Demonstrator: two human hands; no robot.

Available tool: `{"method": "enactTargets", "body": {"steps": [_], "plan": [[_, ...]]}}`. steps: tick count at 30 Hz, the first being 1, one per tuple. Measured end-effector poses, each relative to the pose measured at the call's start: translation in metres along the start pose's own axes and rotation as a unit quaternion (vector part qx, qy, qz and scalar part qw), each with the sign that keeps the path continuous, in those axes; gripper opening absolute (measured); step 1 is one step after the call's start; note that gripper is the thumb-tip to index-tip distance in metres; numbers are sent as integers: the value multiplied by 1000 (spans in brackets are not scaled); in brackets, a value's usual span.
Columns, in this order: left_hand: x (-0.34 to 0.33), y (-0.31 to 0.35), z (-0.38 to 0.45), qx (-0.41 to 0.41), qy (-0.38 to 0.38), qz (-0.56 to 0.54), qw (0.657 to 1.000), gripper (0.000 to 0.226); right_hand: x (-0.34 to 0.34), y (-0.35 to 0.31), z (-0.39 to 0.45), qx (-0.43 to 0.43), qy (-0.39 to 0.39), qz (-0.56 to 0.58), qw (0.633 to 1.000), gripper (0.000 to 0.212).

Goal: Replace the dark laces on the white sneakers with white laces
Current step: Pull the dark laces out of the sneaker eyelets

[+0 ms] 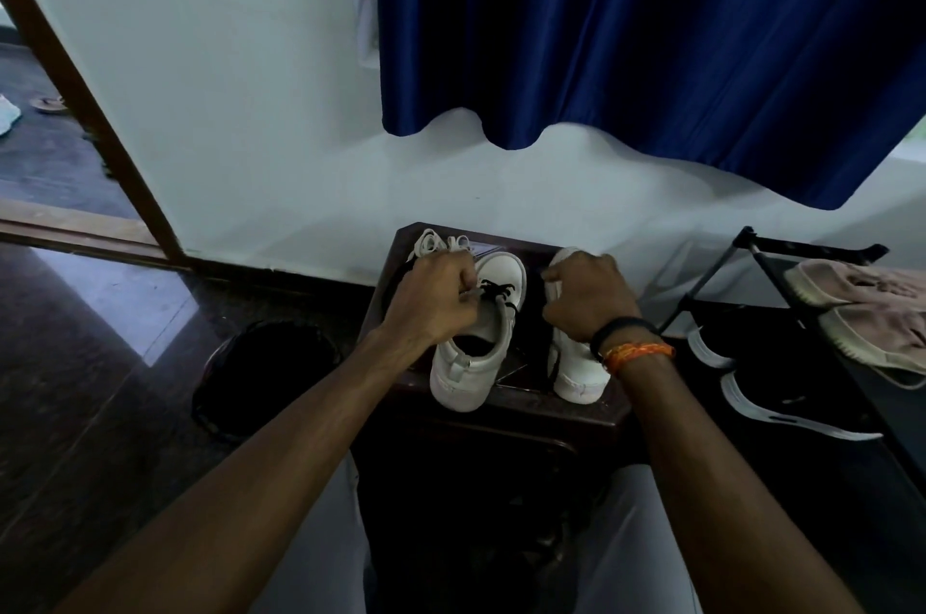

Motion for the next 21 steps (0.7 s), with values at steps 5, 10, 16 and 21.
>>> {"method": "enactTargets", "body": {"steps": [5, 10, 16, 21], "plan": [[-2, -4, -1, 23, -16, 18, 999, 11, -6, -23, 16, 71, 7, 94, 993, 28], [-1, -3, -3, 23, -10, 43, 999, 12, -22, -37, 31, 75, -36, 55, 995, 21], [-2, -19, 0, 60, 7, -43, 997, 19, -17, -32, 34, 87, -35, 50, 994, 17], [-4, -23, 3, 68, -12, -51, 996, 12, -26, -39, 37, 97, -24, 18, 995, 25]]}}
Point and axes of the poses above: each hand's wrist, its own z-axis towards the middle knuckle, its own x-axis out of the back of the hand, y = z × x, the point moved 6 cm from there along z, towards the middle knuckle, and after that the axes turned 11 degrees about -y, right-handed, at the moved point
